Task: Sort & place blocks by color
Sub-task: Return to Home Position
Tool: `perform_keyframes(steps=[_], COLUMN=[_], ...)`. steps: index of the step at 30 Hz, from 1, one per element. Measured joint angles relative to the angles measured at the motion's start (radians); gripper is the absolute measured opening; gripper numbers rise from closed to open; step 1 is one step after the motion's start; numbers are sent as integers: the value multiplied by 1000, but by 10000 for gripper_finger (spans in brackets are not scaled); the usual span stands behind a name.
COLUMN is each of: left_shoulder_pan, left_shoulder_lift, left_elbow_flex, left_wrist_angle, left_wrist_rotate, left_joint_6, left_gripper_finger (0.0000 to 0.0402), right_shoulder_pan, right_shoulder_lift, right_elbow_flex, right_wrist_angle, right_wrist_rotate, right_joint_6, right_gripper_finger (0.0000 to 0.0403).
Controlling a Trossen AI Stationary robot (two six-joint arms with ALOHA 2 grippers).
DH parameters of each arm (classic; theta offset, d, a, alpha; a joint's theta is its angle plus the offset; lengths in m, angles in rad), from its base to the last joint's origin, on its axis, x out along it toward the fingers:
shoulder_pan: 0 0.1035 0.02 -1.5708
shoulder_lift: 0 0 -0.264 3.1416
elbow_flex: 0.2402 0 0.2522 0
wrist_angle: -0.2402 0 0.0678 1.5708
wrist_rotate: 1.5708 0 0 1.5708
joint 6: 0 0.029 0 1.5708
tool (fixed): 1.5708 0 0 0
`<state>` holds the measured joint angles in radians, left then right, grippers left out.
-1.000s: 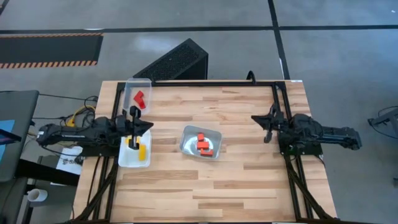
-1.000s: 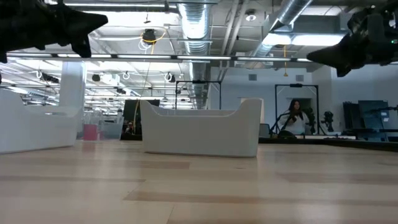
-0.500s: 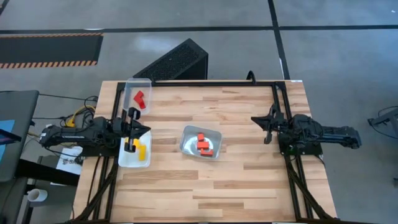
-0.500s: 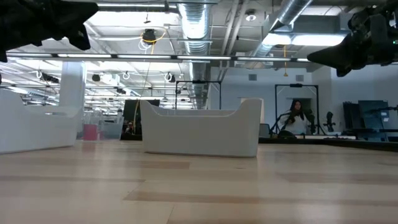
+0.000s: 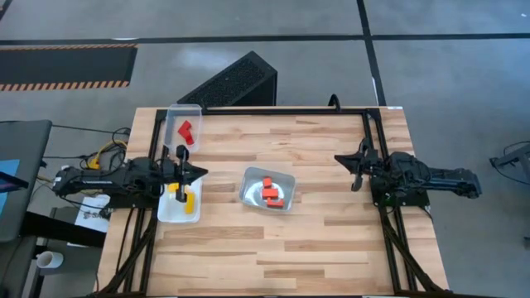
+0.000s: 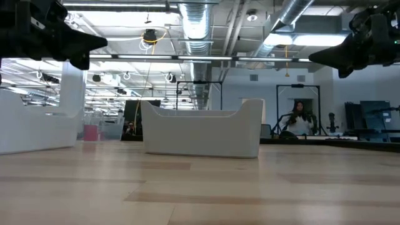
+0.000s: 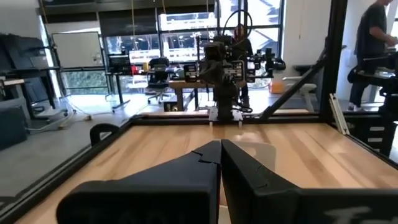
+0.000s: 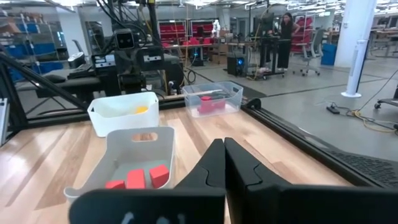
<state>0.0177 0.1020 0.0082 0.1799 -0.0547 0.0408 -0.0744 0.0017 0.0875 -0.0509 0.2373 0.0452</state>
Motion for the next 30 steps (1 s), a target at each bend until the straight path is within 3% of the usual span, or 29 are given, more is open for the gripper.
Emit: perform_keyframes(steps=[30], left_shoulder_pan=[0], left_shoulder_lift=[0], left_elbow_flex=[-1], left_wrist_angle=[-24], left_wrist_rotate=[-70], left_joint_6=[-27], left_gripper_finger=[0], right_shoulder_pan=[0], right_shoulder_lift=[0], right_elbow_flex=[0], right_wrist_angle=[0], right_wrist_rotate=[6], right_joint_6=[-17], right_gripper_finger=[11])
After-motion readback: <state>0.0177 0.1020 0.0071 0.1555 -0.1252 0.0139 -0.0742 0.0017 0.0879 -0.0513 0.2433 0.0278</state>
